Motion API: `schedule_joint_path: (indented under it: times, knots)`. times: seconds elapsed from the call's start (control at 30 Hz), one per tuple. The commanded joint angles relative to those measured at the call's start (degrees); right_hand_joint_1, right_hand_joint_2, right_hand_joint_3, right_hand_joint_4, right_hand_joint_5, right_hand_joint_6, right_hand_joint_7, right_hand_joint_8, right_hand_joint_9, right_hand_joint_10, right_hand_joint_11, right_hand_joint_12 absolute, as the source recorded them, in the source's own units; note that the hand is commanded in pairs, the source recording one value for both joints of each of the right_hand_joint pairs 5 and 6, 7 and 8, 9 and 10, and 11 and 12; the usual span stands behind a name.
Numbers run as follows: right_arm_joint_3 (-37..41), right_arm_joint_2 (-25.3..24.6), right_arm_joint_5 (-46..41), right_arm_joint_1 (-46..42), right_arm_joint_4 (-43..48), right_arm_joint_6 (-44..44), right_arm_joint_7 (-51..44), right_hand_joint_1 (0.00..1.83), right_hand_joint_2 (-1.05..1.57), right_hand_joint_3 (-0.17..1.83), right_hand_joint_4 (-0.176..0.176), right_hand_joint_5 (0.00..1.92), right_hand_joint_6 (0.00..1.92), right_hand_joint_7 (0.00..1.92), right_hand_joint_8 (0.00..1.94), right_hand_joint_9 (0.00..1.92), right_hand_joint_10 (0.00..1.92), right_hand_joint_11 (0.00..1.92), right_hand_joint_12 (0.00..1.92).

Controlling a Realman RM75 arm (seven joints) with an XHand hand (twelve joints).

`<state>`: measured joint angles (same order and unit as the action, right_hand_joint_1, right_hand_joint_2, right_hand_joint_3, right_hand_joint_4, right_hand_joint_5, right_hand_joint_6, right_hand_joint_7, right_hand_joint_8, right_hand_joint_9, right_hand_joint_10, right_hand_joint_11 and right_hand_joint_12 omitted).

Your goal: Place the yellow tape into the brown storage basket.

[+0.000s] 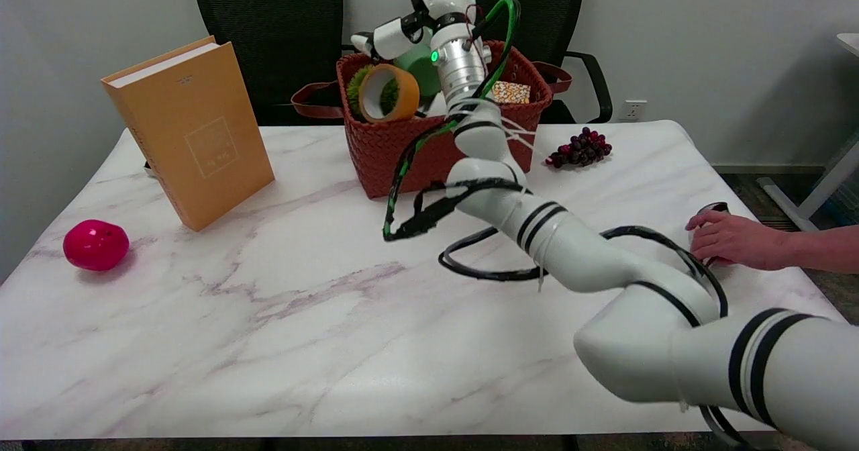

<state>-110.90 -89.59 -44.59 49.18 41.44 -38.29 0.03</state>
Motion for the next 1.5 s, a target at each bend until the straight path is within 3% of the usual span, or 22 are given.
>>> schedule_joint_path:
  times: [0.03,0.27,0.4,0.5,0.57,0.63,0.67,0.7,0.87,0.93,1.2,1.5]
  knots:
    - [3.86,2.01,-4.74,19.19,-28.76,1.72,-1.79,1.20,0.26,0.68,0.000,0.68,0.68,0.95,0.95,0.69,0.69,1.81,1.81]
    - [5.27,5.54,-9.43,16.00,-23.37,2.64,-5.43,1.19,0.31,0.63,0.000,0.69,0.69,1.00,1.00,0.75,0.75,1.86,1.86]
    - [4.96,7.36,-10.90,12.44,-16.82,4.30,-5.41,1.14,0.26,0.73,0.000,0.69,0.69,1.06,1.06,0.85,0.85,1.87,1.87]
    - [4.96,8.49,-12.24,9.91,-10.69,5.59,-4.93,1.13,0.04,0.73,0.000,0.47,0.47,1.05,1.05,0.81,0.81,1.73,1.73]
    - [4.87,9.13,-13.48,8.26,-7.35,6.06,-4.79,1.09,-0.10,0.83,0.000,0.10,0.10,0.67,0.67,0.49,0.49,1.22,1.22]
    - [4.43,9.69,-14.90,6.94,-4.57,6.20,-4.77,1.00,-0.06,0.68,0.000,0.00,0.00,0.30,0.30,0.11,0.11,0.35,0.35]
    - [3.79,10.24,-16.07,6.15,-2.84,6.20,-4.61,0.97,-0.06,0.63,0.000,0.00,0.00,0.16,0.16,0.00,0.00,0.09,0.09]
    - [2.94,10.87,-17.18,5.29,-0.96,6.20,-4.27,0.92,-0.05,0.62,0.000,0.00,0.00,0.06,0.06,0.00,0.00,0.00,0.00]
    - [0.35,13.57,-22.59,1.04,6.82,6.19,-0.41,0.80,0.02,0.44,0.000,0.00,0.00,0.00,0.00,0.00,0.00,0.00,0.00]
    - [-0.25,14.63,-23.80,-0.44,9.69,6.04,1.93,0.74,0.10,0.26,0.000,0.00,0.00,0.00,0.00,0.00,0.00,0.00,0.00]
    - [-1.35,21.05,-25.89,-13.23,26.08,6.22,19.39,0.62,0.30,-0.16,0.000,0.00,0.00,0.00,0.00,0.00,0.00,0.00,0.00]
    - [-0.92,28.55,-24.58,-29.08,41.99,5.71,25.39,0.46,0.71,-0.17,0.000,0.00,0.00,0.00,0.00,0.00,0.00,0.00,0.00]
